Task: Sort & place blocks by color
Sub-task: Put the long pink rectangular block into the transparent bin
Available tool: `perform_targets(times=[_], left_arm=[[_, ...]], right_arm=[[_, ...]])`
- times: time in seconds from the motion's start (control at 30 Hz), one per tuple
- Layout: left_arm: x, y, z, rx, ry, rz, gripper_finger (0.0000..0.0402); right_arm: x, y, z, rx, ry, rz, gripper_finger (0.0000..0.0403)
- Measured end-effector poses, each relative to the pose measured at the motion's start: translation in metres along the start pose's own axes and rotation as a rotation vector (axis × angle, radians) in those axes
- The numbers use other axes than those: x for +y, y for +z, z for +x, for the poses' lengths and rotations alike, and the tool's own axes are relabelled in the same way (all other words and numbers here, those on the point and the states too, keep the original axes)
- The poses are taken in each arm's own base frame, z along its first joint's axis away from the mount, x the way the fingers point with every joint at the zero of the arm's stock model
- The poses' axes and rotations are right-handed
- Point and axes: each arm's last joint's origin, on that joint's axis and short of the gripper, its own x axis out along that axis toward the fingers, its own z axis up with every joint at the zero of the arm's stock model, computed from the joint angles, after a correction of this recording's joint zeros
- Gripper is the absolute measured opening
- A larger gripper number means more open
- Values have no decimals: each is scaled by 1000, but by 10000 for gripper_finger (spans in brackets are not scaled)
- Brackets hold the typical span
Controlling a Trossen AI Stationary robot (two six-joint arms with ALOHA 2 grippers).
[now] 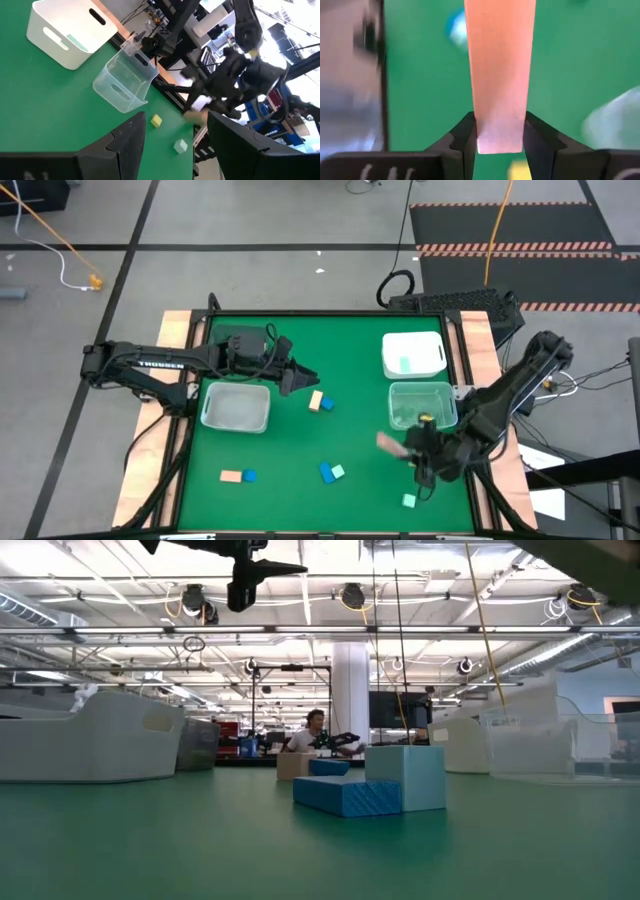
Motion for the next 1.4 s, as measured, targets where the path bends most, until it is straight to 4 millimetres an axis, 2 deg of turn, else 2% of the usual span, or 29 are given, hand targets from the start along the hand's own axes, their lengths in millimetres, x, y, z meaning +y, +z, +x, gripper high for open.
perform_targets(times=[0.1,0.2,0.37,0.53,0.73,1.07,1.27,1.4], left_arm=[[0,0,0,0,0,0,214],[0,0,0,-6,5,-18,214],[0,0,0,-10,8,-130,214],[-3,3,0,-36,-24,-123,214],[-13,6,0,-92,-106,-48,214],[-17,8,-1,-119,-139,-18,214],[-17,8,-1,-119,-139,-18,214],[-17,8,-1,-116,-138,-19,214]], right_arm=[[-10,10,-16,-209,-75,-3,109],[-18,16,-29,-344,-132,-15,109],[-38,18,-41,-371,-198,111,109],[-64,11,-43,-285,-350,231,109],[-81,1,-39,25,-476,285,109],[-81,0,-23,284,-508,209,109],[-81,-8,-12,371,-527,184,178],[-83,-12,-9,389,-540,234,199]])
